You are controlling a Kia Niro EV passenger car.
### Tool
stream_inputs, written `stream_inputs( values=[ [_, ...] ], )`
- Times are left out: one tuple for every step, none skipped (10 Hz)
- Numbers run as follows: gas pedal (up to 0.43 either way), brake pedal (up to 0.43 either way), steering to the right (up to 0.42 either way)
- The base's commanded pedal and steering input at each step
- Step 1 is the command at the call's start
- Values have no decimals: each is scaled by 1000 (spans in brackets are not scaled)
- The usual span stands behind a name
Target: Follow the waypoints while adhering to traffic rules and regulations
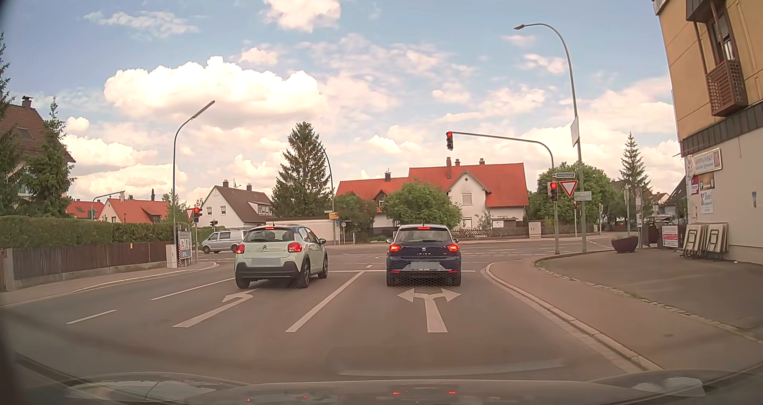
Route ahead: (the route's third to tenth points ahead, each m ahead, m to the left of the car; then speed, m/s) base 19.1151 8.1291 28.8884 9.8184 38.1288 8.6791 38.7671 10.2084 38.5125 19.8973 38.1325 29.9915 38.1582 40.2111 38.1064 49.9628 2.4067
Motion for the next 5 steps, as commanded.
stream_inputs(
  values=[
    [0, 171, -21],
    [0, 171, -15],
    [0, 171, -11],
    [0, 171, -8],
    [0, 171, -5]
  ],
)
